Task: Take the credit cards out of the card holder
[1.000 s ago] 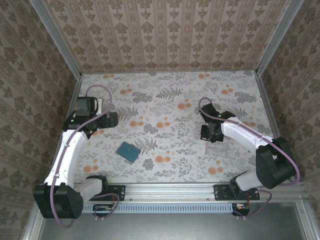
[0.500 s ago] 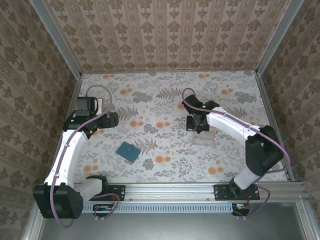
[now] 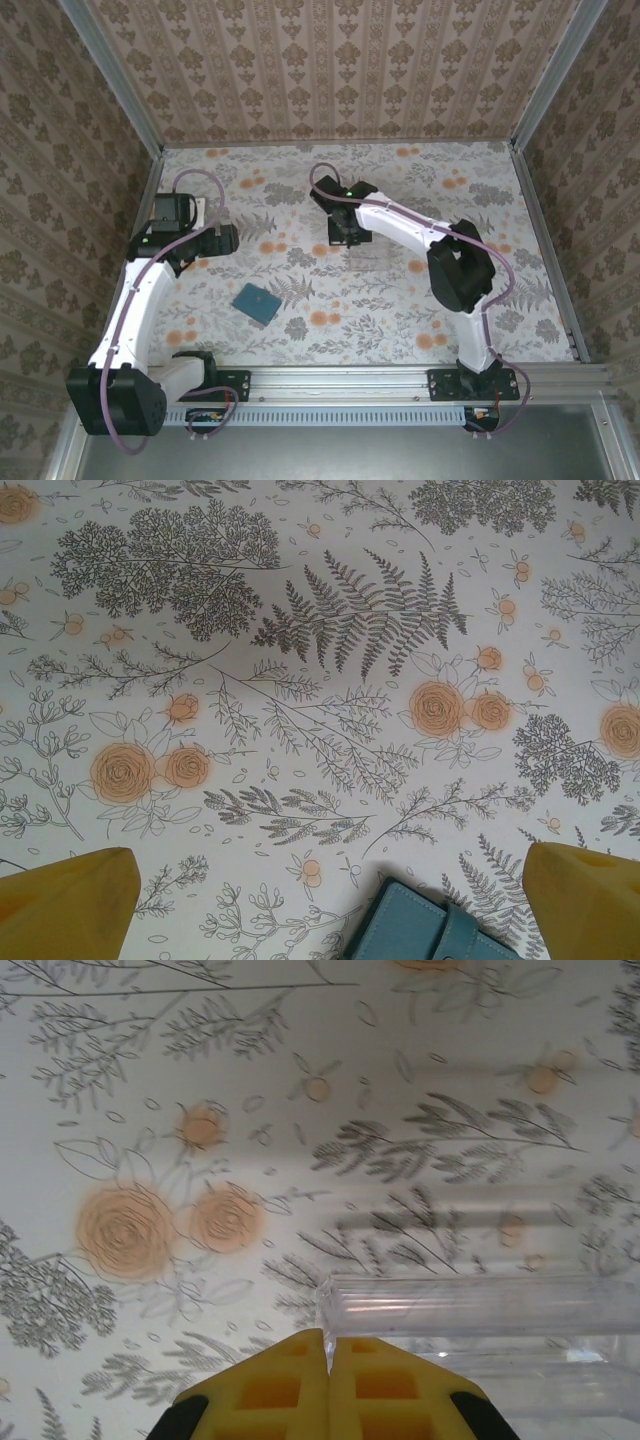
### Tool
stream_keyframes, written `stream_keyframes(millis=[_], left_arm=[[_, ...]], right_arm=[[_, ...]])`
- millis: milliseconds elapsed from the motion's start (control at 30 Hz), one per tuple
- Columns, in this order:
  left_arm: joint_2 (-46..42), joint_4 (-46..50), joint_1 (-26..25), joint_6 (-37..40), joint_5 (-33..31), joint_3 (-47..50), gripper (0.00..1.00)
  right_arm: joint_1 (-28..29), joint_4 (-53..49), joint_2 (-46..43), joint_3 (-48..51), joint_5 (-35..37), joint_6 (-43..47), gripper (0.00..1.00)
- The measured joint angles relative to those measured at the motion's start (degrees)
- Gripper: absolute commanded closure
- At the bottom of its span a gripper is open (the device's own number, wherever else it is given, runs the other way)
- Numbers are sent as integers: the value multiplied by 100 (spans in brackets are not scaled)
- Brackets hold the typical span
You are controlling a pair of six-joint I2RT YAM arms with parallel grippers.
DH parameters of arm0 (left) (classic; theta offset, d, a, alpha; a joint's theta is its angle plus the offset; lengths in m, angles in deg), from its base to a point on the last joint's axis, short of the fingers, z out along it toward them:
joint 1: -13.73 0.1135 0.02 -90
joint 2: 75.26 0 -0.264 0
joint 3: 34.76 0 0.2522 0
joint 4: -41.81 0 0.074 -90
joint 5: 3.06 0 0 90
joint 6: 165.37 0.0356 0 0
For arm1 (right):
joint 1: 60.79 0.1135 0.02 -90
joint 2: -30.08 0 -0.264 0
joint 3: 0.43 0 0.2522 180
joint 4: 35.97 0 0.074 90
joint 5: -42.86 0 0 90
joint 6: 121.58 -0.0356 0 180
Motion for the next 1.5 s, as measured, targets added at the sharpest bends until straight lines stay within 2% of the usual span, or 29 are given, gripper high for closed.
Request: stream_keyframes(millis=[267,600,1333,1500], left_arm=[[127,4,0,0,0,0,0],[136,4,0,0,20,0,0],[214,7,0,-2,59,0,1],[339,55,-17,-52,55,-7,4]], right_arm=[[46,-332,879,-1032,76,-48,100],[44,-656,1423,-1867,101,-85,96],[35,-693,1434,-1858,271,-216,80],[35,-691,1167,-1707,269,-177,77]])
